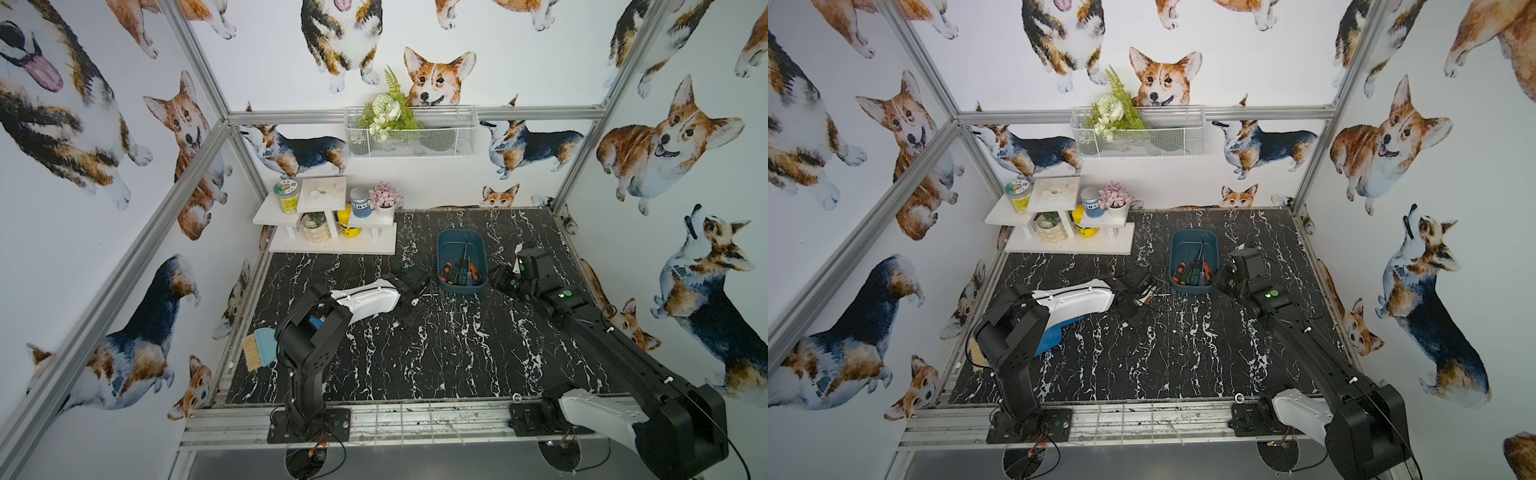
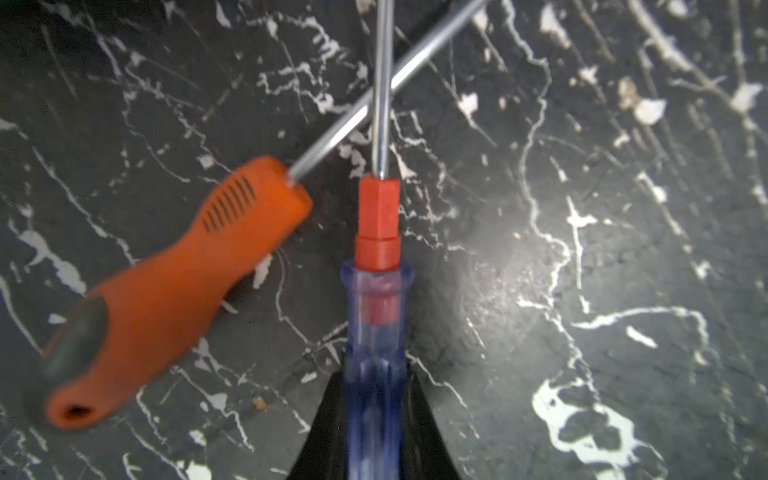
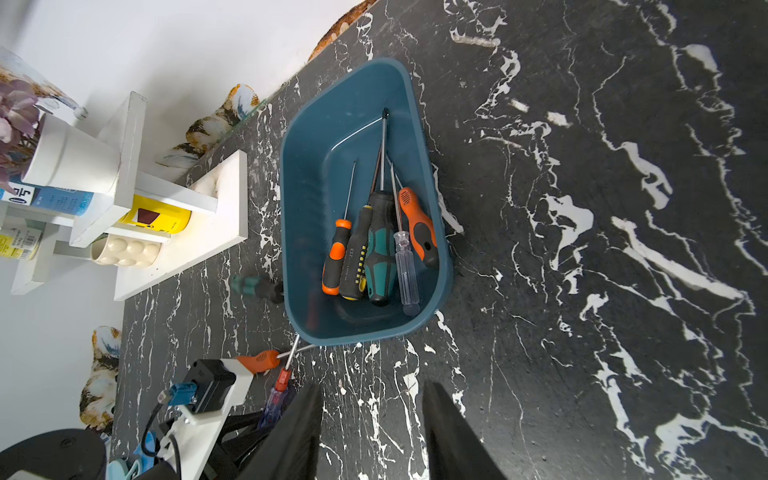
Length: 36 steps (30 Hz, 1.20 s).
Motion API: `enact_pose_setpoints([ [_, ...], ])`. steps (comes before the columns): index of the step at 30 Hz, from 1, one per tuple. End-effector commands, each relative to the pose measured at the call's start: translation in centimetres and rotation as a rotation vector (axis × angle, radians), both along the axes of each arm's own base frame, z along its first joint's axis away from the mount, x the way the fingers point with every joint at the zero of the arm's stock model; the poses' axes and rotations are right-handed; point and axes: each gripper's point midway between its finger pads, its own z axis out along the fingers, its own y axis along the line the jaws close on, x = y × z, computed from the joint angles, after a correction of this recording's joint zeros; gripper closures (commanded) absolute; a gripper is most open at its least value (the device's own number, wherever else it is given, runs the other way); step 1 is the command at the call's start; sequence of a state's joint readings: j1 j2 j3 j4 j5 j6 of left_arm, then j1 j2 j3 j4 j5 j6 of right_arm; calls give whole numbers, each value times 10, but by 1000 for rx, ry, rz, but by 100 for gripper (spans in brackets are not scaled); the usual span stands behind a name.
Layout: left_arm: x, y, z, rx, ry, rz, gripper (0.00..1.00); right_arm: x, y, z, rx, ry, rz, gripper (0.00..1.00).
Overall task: Put the screwdriver on the desktop into the storage box
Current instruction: Pick up the screwdriver from the center of the board, then place the screwdriver in the storage box.
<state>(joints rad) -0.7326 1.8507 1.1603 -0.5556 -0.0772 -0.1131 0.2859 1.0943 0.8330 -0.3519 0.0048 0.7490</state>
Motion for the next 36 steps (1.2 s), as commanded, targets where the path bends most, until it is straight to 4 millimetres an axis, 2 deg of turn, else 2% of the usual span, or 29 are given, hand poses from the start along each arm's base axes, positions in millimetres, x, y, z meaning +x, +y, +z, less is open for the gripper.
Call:
enact_pose_setpoints([
  [1, -9, 7, 9, 7, -8, 35, 94, 1, -3, 2, -5, -9, -16, 54],
  [5, -16, 4, 35, -48, -63, 54, 100, 2, -2, 2, -2, -9, -17, 54],
  [12, -20, -20, 96, -230, -159, 80, 100, 2, 0, 0, 11, -6, -15, 54],
  [14, -14, -30, 111, -284, -174, 85, 100, 2, -1, 1, 11, -9, -15, 55],
  [17, 2, -57, 133, -377, -190, 98, 100, 1, -2, 2, 7, -11, -21, 55],
  [19, 15, -84, 149, -455, -182, 93, 100, 0, -4, 4, 3, -15, -25, 55],
  [22, 40, -119, 154, -509, -154, 120, 100, -1, -5, 5, -1, -19, -29, 54],
  [24, 55, -135, 150, -502, -138, 144, 100, -2, -7, 7, -6, -21, -34, 54],
  [30, 93, -150, 112, -377, -100, 250, 100, -8, -15, 9, -16, -33, -59, 54],
  [36, 107, -160, 75, -299, -43, 309, 100, -10, -17, 8, -20, -33, -64, 54],
])
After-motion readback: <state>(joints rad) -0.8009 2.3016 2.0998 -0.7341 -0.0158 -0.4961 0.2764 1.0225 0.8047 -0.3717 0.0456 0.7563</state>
